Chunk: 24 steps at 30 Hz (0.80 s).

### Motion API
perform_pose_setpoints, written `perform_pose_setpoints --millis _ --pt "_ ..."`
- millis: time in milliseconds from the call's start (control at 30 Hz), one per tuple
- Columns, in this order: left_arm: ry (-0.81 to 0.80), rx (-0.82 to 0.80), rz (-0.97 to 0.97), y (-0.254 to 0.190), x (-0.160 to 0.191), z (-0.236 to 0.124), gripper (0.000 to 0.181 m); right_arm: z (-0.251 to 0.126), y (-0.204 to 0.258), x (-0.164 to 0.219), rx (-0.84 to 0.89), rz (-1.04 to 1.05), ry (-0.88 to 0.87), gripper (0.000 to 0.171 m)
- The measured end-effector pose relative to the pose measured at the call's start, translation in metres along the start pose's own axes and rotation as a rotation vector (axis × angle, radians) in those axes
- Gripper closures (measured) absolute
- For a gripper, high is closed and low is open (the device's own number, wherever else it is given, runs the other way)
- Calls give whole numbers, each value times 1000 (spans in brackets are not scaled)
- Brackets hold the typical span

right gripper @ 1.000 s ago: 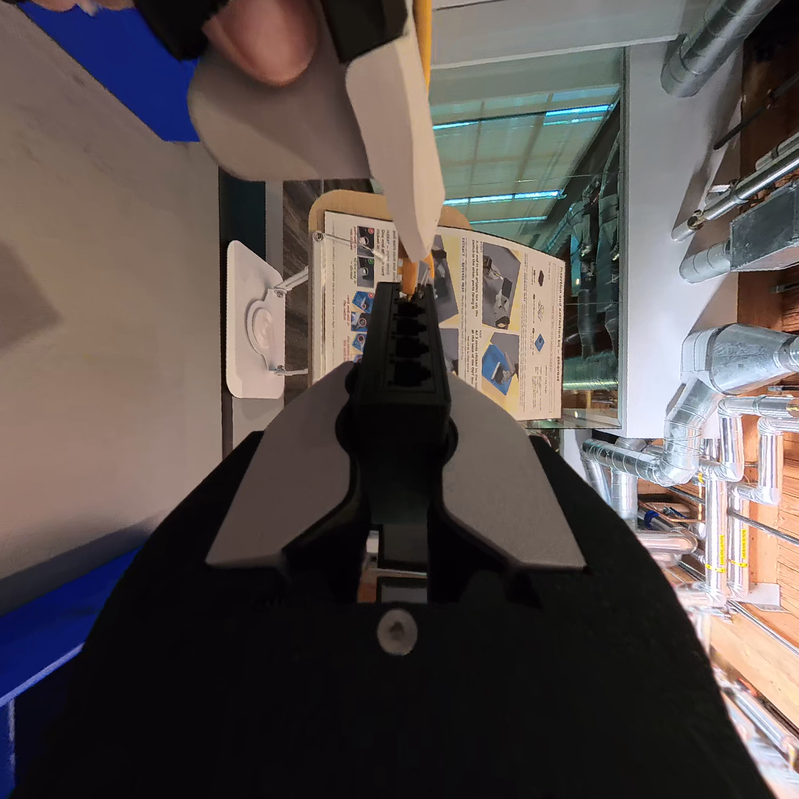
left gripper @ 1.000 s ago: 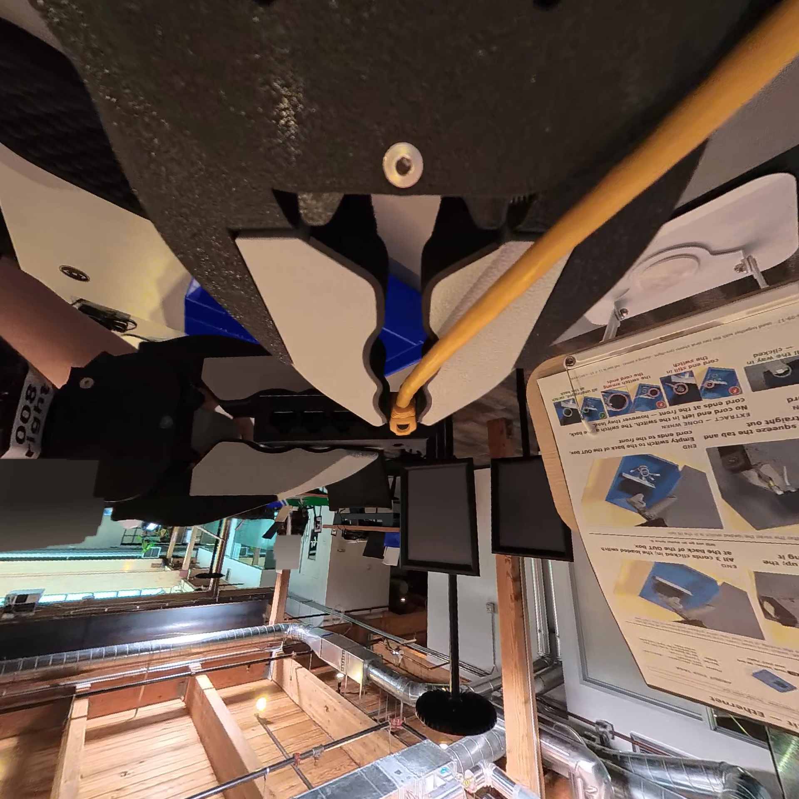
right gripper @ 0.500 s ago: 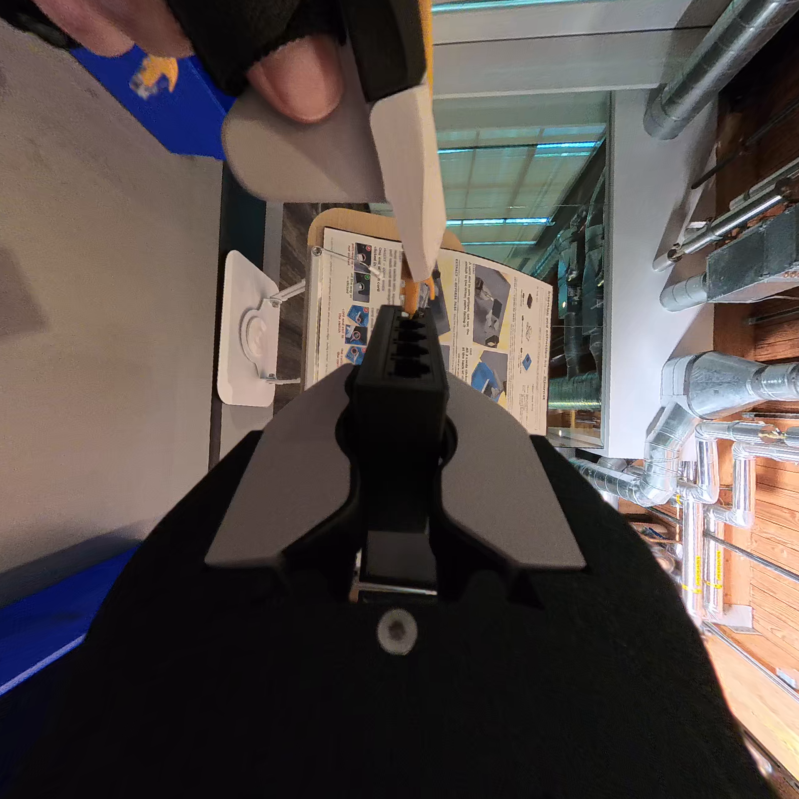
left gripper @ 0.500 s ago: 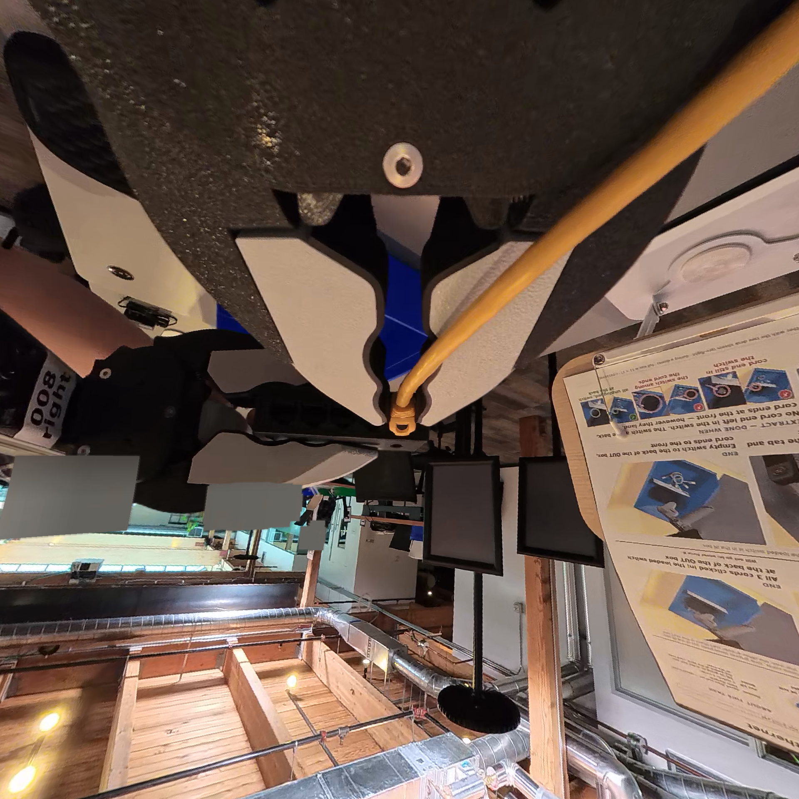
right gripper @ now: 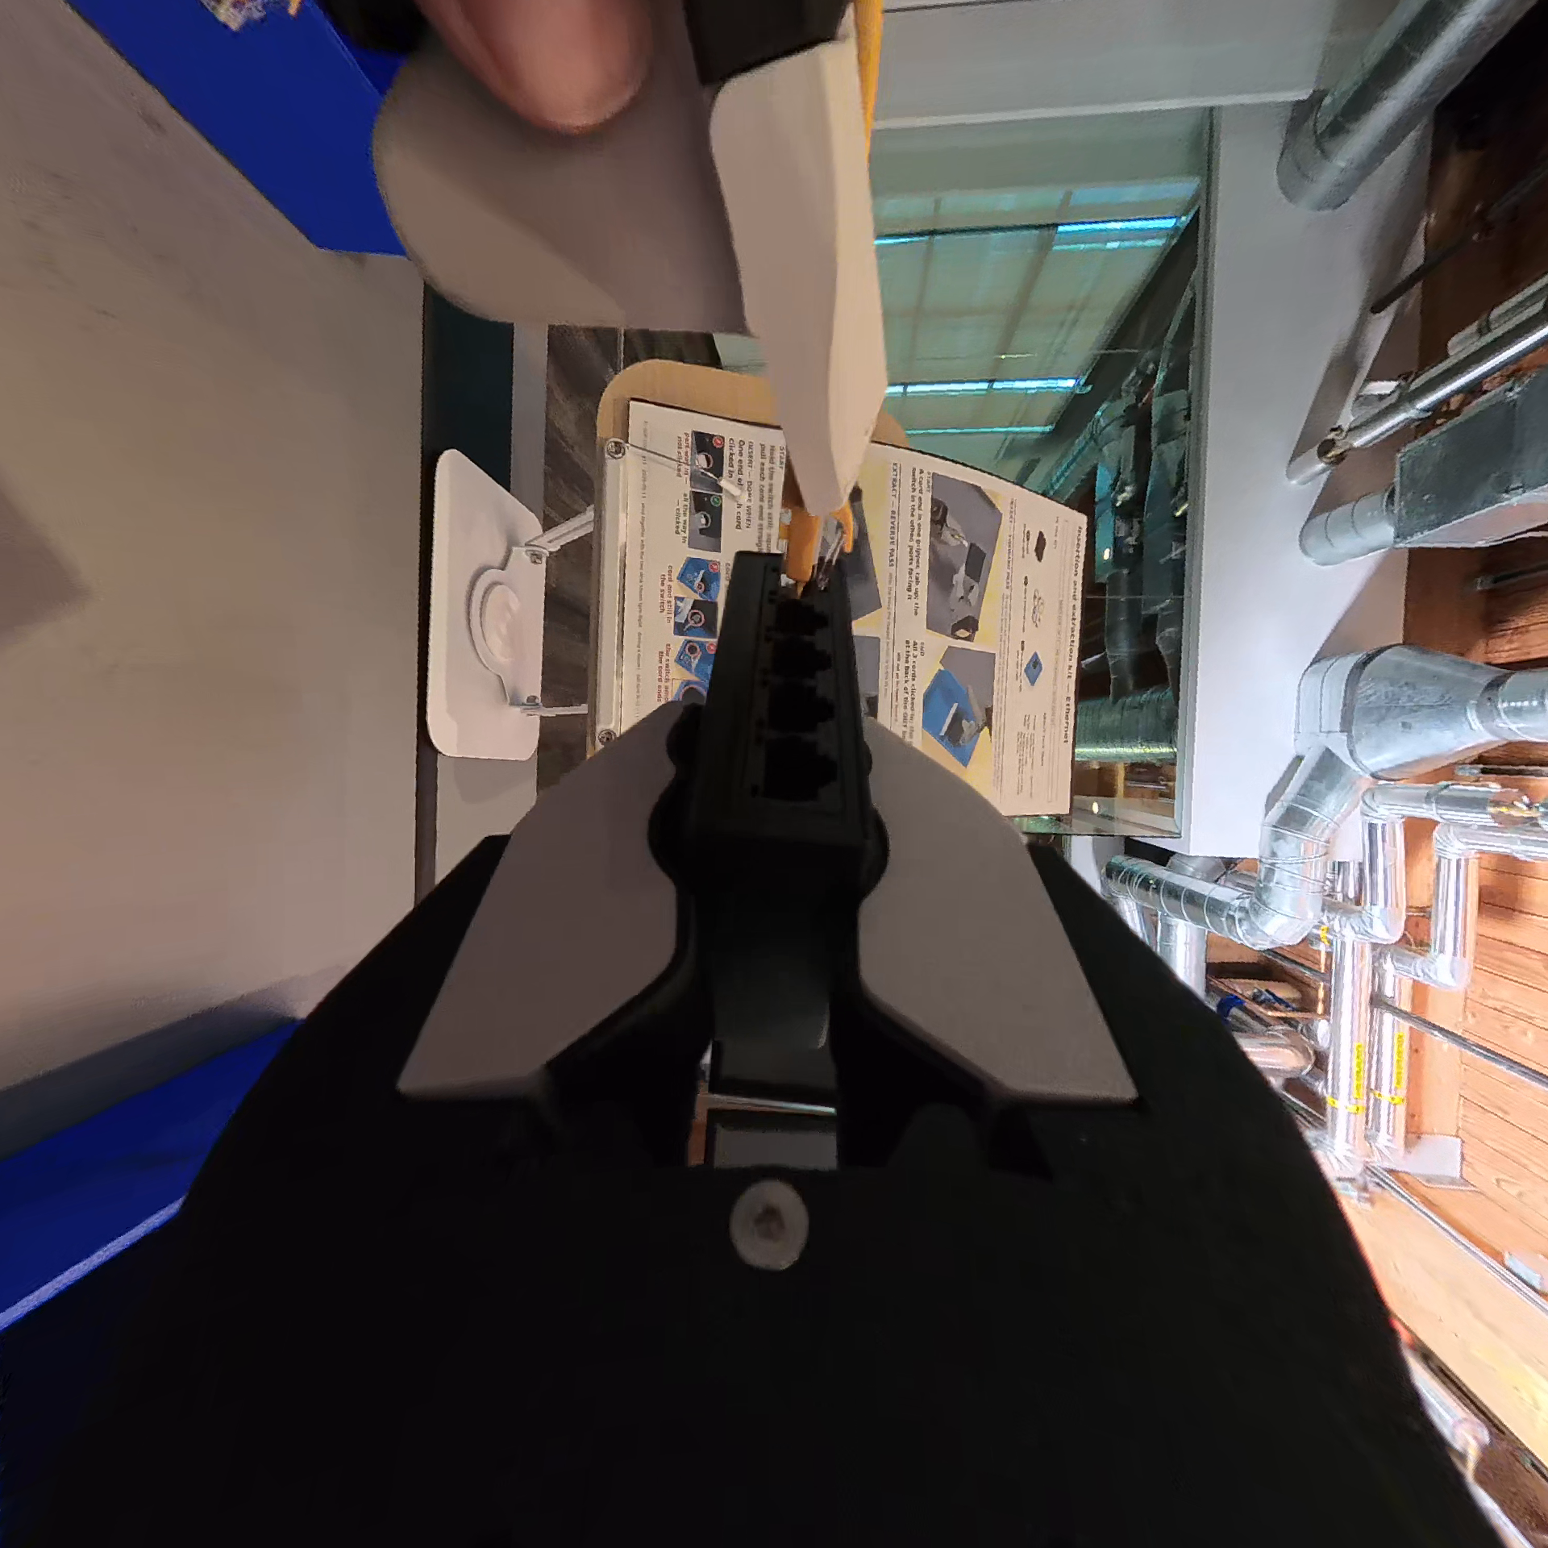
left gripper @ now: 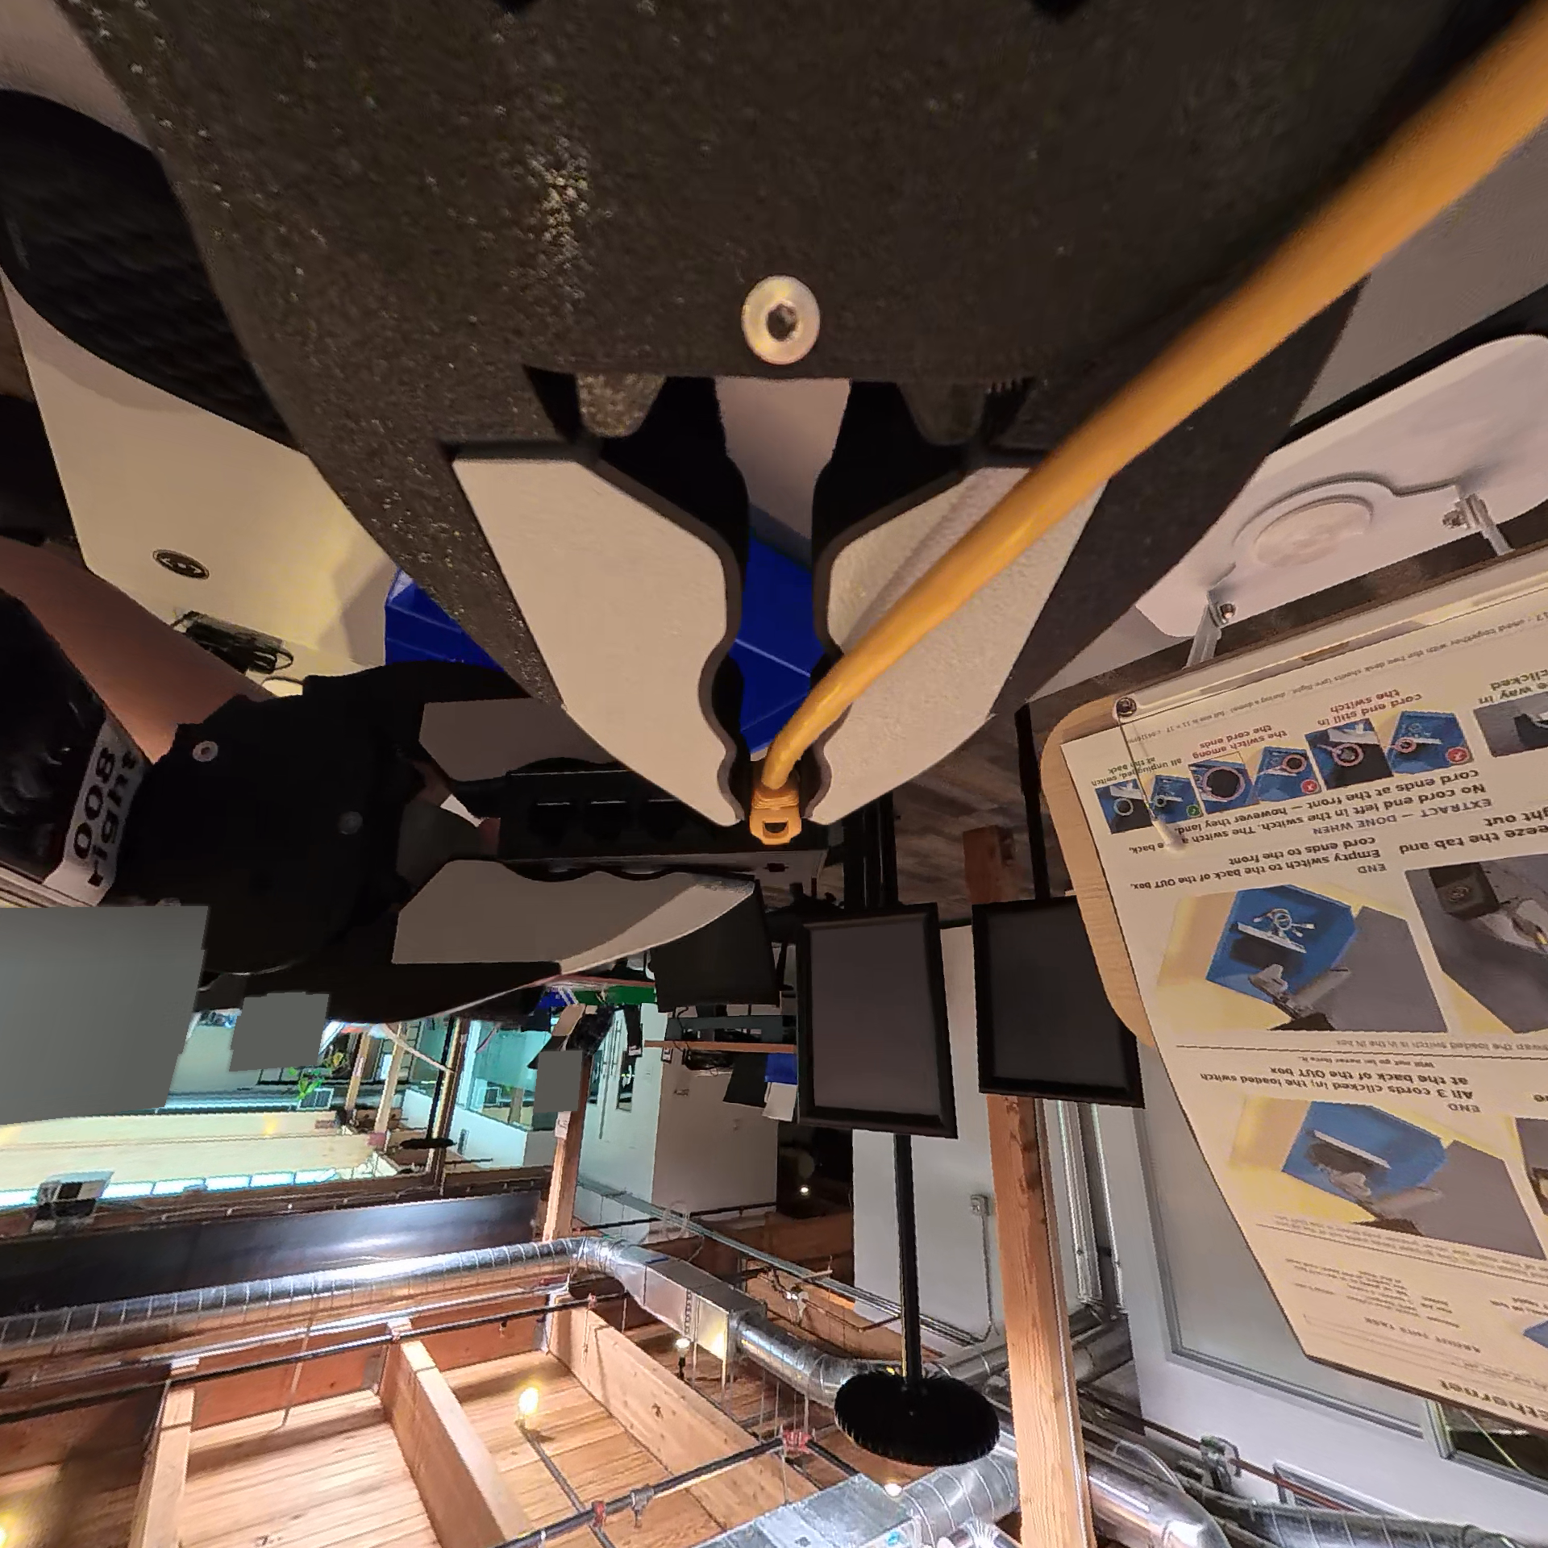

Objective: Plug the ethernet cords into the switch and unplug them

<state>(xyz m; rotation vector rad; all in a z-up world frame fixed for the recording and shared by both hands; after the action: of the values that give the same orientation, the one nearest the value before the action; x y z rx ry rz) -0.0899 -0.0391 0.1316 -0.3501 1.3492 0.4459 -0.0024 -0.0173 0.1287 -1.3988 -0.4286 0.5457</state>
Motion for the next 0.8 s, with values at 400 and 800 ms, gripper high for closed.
perform_pose_setpoints --millis 400,800 --pt "41 -35 41 -4 3 2 170 -4 2 -7 -17 0 -25 143" --pt "52 17 16 -5 4 4 170 -7 1 -5 -18 -7 -61 142"
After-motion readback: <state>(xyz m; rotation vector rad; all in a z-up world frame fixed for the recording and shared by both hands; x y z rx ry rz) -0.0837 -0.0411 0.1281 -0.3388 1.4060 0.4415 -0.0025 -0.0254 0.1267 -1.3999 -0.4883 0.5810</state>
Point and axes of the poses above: each gripper's, where its closed fingertips meet, z out along the fingers, x out of its underside, y = z × x across the jaws, the point moved 4 cm from there along -z, back along the fingers, and after that the axes turned 13 degrees about x, right-handed, at the moved point
